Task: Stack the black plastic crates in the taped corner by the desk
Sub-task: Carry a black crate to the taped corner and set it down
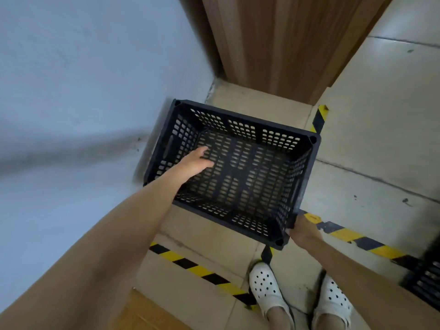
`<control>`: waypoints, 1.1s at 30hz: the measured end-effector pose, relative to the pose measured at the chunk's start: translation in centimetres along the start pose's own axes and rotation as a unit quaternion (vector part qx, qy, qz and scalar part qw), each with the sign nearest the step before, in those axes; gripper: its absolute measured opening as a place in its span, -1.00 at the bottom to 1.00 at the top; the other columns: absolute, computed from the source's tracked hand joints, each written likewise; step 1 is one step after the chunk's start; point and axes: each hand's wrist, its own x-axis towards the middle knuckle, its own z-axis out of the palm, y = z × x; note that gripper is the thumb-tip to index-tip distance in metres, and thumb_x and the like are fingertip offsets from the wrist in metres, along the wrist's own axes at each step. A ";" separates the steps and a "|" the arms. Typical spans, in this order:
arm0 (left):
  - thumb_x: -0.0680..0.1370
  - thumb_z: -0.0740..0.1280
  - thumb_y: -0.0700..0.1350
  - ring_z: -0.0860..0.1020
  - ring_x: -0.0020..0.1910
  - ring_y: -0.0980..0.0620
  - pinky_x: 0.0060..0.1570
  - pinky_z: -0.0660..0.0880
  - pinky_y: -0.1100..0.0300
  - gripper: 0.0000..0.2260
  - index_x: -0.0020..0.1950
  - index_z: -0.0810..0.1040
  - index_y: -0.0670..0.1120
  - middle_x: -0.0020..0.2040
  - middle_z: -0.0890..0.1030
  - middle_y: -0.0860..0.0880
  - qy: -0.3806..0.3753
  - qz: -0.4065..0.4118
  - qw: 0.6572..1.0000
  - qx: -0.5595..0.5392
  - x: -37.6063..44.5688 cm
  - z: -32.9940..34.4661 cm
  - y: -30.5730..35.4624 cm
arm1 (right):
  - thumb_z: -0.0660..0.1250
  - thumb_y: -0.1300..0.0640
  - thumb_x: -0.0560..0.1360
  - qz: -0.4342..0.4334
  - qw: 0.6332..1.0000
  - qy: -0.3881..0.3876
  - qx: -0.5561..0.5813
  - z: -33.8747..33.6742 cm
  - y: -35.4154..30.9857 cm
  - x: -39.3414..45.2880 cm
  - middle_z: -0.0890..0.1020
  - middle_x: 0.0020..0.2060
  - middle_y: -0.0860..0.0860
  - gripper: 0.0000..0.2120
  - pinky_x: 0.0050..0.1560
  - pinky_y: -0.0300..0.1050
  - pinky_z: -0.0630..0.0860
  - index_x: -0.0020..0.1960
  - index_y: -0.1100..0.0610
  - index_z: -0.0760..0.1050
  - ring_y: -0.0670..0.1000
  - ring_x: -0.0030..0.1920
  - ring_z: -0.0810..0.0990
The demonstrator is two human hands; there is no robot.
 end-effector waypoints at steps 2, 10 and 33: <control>0.61 0.27 -0.08 0.36 0.43 -0.07 0.38 0.30 0.07 -0.45 0.57 0.17 0.02 0.52 0.28 -0.05 -0.021 0.006 1.000 0.021 0.2 1.4 0.8 | 0.25 0.17 0.57 -0.015 0.999 -0.025 -0.032 -1.3 -0.9 0.1 0.52 -0.24 0.07 -0.91 -0.26 -0.10 0.39 -0.08 0.10 0.33 0.10 -0.14 0.54; 0.62 0.24 -0.06 0.37 0.42 -0.04 0.32 0.28 0.13 -0.52 0.53 0.24 0.01 0.50 0.34 -0.04 -0.046 0.033 0.996 0.067 -1.2 4.5 2.0 | 0.25 0.03 0.57 -0.018 0.986 -0.165 -0.031 -2.0 -3.2 -0.4 0.45 0.08 0.12 -0.72 0.03 -0.08 0.43 0.16 0.20 0.39 0.05 0.05 0.44; 0.55 0.32 -0.17 0.60 0.11 0.06 0.09 0.51 0.17 -0.74 0.21 0.57 0.05 0.12 0.64 0.01 -0.094 0.229 0.938 0.243 -21.9 18.0 16.8 | 0.21 0.22 0.55 -0.029 0.952 0.082 0.292 -18.0 7.0 -19.6 0.58 -0.14 0.07 -0.89 -0.39 -0.23 0.40 -0.01 0.15 0.51 0.01 -0.26 0.49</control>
